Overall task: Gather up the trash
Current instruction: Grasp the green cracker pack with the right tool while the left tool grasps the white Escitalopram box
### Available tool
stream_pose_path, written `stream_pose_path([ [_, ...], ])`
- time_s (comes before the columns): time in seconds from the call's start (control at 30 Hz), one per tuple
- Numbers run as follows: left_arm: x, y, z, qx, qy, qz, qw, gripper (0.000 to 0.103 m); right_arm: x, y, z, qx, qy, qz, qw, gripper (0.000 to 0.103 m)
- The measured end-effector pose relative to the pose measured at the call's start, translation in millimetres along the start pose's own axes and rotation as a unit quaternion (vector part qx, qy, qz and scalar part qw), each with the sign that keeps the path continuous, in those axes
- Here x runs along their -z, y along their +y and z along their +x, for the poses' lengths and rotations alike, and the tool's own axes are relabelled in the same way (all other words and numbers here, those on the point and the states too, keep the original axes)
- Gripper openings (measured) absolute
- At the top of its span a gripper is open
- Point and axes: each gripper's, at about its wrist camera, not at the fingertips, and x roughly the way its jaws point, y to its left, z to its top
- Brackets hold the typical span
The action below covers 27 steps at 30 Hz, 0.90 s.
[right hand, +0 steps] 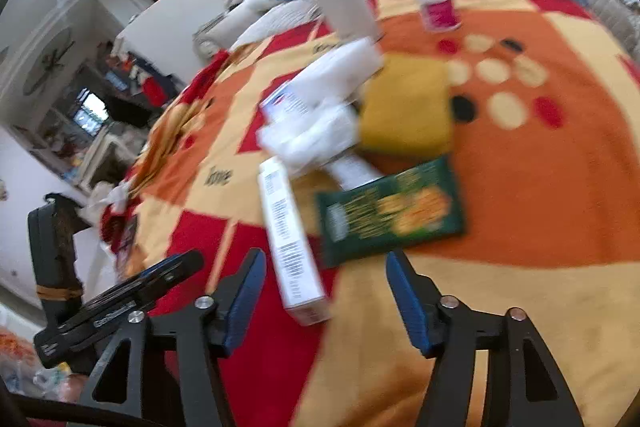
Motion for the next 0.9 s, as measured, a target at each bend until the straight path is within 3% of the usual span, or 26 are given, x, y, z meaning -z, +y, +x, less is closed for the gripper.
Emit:
stream_pose_path([
  [0.13,-1,-4,-3,-0.005,-0.005,0.006,1.0,0.054,-2,-2,7,-0.041,0.002,0.011,0.999,0.063],
  [0.3,-7,13,-14,-0.025,-0.018,-0.01,0.9995,0.054,7,42,21,-0.121,0.016,-0.032,0.992,0.063],
  [0.4,-12,30,-22,-0.034,-0.03,-0.031,0.9985,0.054,15,63,21,-0.146,0.031,-0.072,0.986,0.063],
  [0.47,-15,37,-24,-0.037,-0.034,-0.042,0.9979,0.054,18,67,18,-0.117,0.025,-0.096,0.988,0.063],
  [0.57,-15,39,-22,-0.033,-0.031,-0.045,0.998,0.054,9,50,13,-0.066,0.002,-0.082,0.994,0.063],
  [0.63,-13,35,-18,-0.027,-0.025,-0.043,0.9984,0.054,-1,35,14,0.008,-0.011,-0.063,0.998,0.063],
  [0.8,-6,17,-9,-0.022,-0.007,-0.021,0.9995,0.054,-36,23,41,0.142,-0.02,-0.073,0.987,0.063],
  [0.9,-3,8,-6,-0.021,-0.002,-0.01,0.9997,0.054,-46,15,63,0.161,0.004,-0.059,0.985,0.063],
])
